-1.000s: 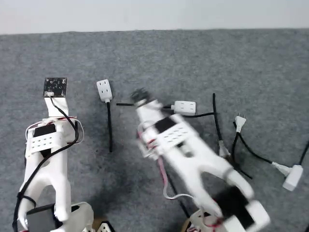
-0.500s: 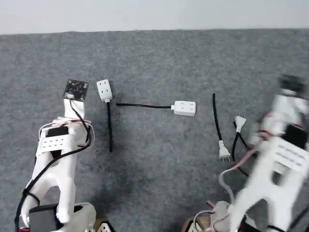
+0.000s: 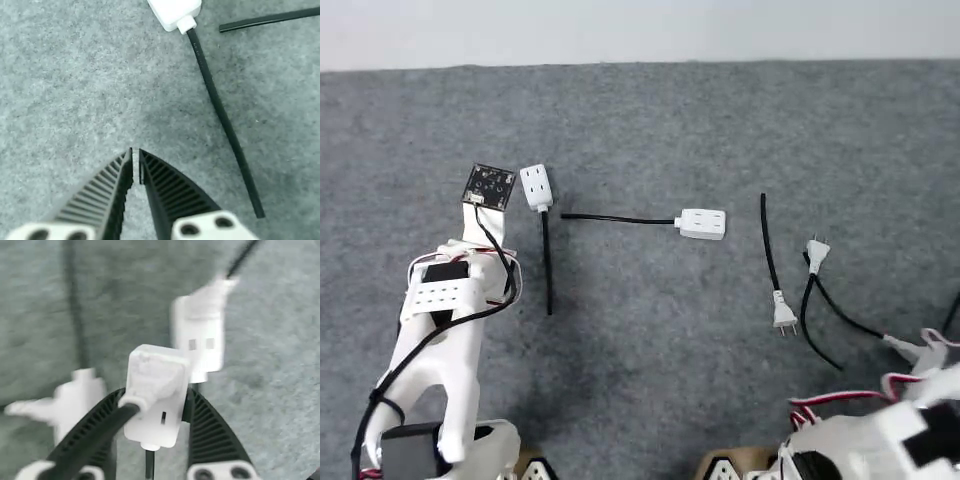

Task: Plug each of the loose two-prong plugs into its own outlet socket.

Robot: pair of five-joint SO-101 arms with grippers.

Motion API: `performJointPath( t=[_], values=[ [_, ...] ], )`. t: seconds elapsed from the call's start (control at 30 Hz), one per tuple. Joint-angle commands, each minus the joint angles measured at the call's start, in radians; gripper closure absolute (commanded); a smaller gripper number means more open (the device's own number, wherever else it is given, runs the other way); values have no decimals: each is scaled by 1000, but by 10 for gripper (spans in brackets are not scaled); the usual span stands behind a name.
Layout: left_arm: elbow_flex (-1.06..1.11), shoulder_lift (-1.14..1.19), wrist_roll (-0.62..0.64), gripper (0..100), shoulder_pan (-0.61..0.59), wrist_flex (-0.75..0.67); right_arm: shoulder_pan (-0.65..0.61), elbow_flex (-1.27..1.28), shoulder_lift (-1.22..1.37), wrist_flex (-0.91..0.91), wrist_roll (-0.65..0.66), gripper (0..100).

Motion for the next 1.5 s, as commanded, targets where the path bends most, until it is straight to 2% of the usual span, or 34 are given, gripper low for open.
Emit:
performJointPath(
  t=[0.0,0.13,0.2,0.3,0.47,0.7,0.83,1.07,1.27,1.47],
  values=[
    [-10,-32,-5,981,11,-25,30,-147,73,4,12,948],
    [-8,-34,-9,897,46,3,25,-256,159,120,31,747],
    [-8,-34,-11,844,75,8,24,-313,180,188,51,702],
    [-19,-34,-61,784,144,6,22,-400,183,295,37,731],
    [-102,-25,-180,725,338,-8,-7,-520,189,437,5,801],
    [-337,100,-359,720,542,9,-48,-520,200,456,-11,811],
    [-513,321,-482,720,591,15,-67,-508,231,440,-12,811],
    [-868,690,-486,720,635,20,-70,-508,326,340,-14,812],
    [-1086,836,-485,720,671,100,-87,-508,401,263,-49,812],
    [-1287,924,-488,720,678,189,-108,-508,420,269,-46,812]
  ],
)
